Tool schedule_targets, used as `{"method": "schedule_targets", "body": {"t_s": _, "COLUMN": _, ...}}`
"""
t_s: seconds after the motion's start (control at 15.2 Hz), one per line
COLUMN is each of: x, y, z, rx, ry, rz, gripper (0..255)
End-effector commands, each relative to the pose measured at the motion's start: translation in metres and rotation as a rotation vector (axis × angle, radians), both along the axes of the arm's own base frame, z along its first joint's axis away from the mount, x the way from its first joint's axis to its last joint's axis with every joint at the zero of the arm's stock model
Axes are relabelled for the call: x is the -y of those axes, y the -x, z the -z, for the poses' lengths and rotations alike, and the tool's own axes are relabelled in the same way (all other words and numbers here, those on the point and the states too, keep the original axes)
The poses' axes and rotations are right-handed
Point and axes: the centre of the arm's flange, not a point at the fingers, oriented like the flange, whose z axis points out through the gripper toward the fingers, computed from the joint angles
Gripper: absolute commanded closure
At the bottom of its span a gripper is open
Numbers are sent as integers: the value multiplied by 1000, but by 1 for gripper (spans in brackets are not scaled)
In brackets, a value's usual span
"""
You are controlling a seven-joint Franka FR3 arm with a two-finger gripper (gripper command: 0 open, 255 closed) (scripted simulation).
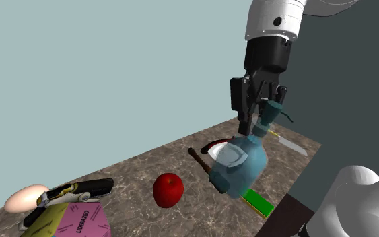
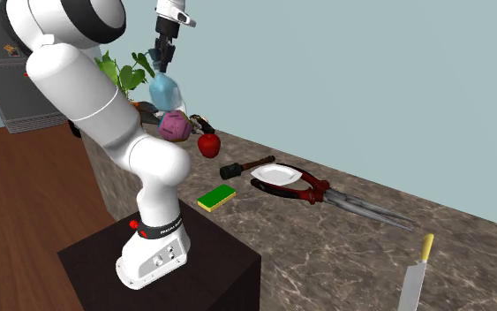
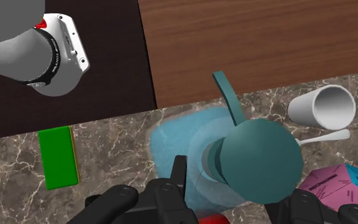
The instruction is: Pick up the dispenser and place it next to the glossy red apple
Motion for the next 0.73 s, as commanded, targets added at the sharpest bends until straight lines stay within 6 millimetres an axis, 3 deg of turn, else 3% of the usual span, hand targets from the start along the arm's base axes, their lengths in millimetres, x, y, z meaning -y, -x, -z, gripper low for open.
{"method": "schedule_targets", "body": {"t_s": 0.0, "x": -27, "y": 9, "z": 2, "rx": 0, "ry": -1, "rz": 1, "gripper": 255}}
{"method": "schedule_targets", "body": {"t_s": 0.07, "x": -43, "y": 13, "z": 1, "rx": 0, "ry": -1, "rz": 1, "gripper": 255}}
{"method": "schedule_targets", "body": {"t_s": 0.66, "x": -43, "y": 13, "z": 49, "rx": 0, "ry": -1, "rz": 1, "gripper": 255}}
